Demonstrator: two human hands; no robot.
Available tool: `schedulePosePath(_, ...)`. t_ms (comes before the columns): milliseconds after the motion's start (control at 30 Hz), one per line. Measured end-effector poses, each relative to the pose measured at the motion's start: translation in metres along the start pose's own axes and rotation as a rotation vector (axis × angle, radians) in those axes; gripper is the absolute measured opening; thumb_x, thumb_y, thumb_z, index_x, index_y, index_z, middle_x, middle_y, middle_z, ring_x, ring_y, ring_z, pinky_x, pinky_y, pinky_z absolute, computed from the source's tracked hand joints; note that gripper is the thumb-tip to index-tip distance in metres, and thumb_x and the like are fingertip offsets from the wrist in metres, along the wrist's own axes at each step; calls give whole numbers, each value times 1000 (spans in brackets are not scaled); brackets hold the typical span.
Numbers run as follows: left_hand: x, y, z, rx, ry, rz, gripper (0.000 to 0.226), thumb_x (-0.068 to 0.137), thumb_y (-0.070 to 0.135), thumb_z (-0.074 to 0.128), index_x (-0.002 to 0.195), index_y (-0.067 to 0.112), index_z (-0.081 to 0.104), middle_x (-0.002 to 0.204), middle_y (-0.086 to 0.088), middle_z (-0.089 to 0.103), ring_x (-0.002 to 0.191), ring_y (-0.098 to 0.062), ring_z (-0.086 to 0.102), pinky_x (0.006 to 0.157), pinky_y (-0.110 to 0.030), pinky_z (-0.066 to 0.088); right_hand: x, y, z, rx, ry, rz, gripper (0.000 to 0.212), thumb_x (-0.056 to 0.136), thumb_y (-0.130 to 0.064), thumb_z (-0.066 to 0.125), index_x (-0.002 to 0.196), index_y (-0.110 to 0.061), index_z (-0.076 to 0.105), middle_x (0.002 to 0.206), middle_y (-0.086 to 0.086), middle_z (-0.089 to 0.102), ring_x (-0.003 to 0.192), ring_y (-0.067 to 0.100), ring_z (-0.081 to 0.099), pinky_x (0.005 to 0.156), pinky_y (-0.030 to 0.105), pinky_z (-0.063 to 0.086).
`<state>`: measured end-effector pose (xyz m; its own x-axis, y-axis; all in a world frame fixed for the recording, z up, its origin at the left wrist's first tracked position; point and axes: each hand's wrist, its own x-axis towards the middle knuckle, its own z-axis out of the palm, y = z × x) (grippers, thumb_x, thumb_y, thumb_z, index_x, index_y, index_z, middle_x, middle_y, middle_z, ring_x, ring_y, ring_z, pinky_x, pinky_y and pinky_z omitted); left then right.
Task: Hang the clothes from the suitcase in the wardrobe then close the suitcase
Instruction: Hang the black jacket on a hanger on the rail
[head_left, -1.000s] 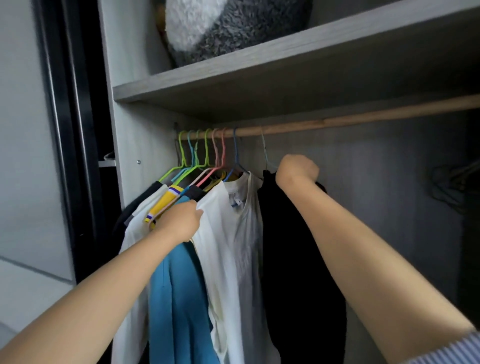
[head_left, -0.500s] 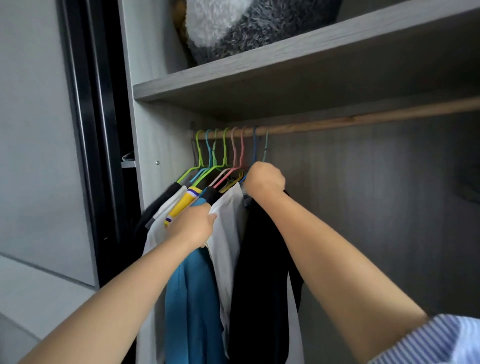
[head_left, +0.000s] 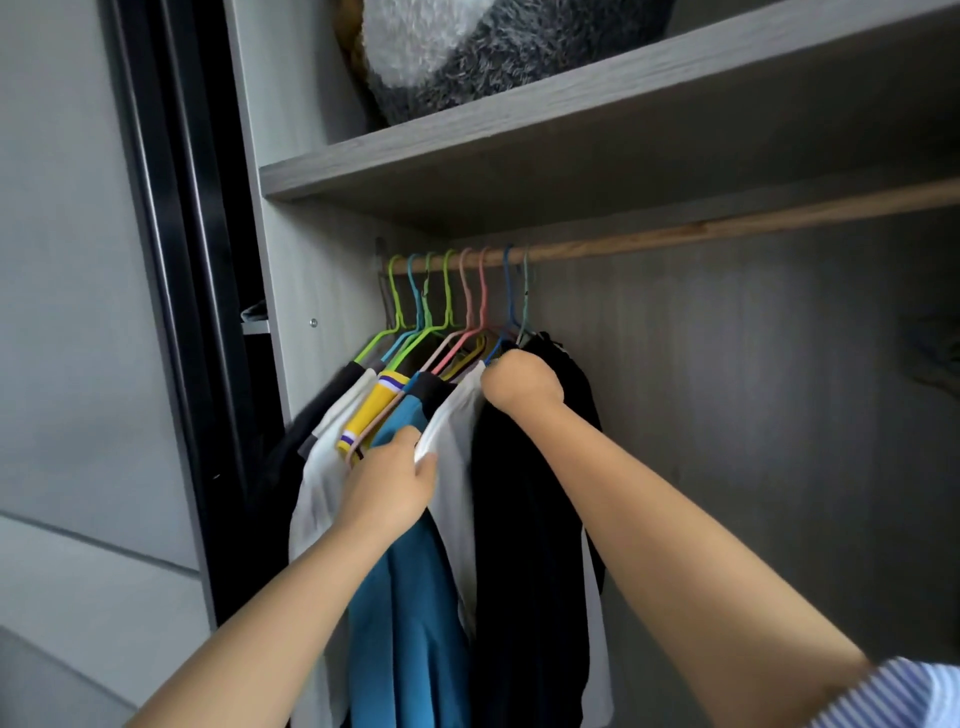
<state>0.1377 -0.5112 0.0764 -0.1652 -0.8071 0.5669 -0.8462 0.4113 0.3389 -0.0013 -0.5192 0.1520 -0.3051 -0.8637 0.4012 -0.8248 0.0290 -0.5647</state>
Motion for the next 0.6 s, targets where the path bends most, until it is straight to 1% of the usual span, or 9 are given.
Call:
schedulePosePath(100,-10,2,-1,-34,18,7,16,95,20,40,81,13,38,61,0,40,72,-25,48,63,-33,36,-19,7,2,76,-67,-50,46,100,-29,27,122,5,50,128,22,52,120,35,48,93,33,40)
schedulePosePath(167,-17,5,-3,-30,26,6,9,95,18,39,89,11,41,67,-2,46,79,-30,52,65,-34,37,-32,13,-1,96,-108,-68,52,101,-34,24,125,7,44,130,24,49,121,36,47,95,35,38)
schedulePosePath(200,-20,7,-6,-25,28,-1,10,95,18,39,94,10,43,73,-5,52,84,-31,54,67,-34,38,-38,14,-2,94,-135,-77,53,101,-35,24,127,7,42,131,25,48,120,37,47,96,37,39)
schedulePosePath(267,-30,14,-12,-13,17,-27,20,95,19,39,110,8,47,92,-10,62,95,-32,55,74,-35,42,-55,21,-9,62,-185,-101,51,100,-32,29,133,5,36,134,24,45,120,37,48,98,40,41)
schedulePosePath(333,-39,21,-20,-5,17,-39,28,95,18,39,120,7,46,106,-11,63,103,-31,54,80,-37,44,-71,28,-14,-20,-199,-136,51,100,-30,32,138,5,30,140,23,41,128,35,40,104,36,34)
schedulePosePath(400,-54,31,-29,22,24,-41,29,95,17,40,120,5,45,113,-13,60,105,-33,54,84,-39,45,-90,37,-23,-106,-228,-177,53,99,-29,34,139,5,28,142,22,38,132,33,35,105,32,30)
schedulePosePath(500,-77,44,-44,129,20,-43,28,95,18,40,118,4,46,117,-15,57,107,-33,53,85,-40,44,-112,46,-38,-223,-287,-238,53,98,-28,38,139,4,29,144,21,35,134,32,31,105,29,27)
schedulePosePath(600,-114,55,-62,242,-9,-60,30,93,19,40,118,4,48,120,-17,54,111,-35,51,85,-38,42,-144,55,-55,-298,-298,-313,49,98,-27,39,137,1,36,142,17,40,133,30,34,102,27,27)
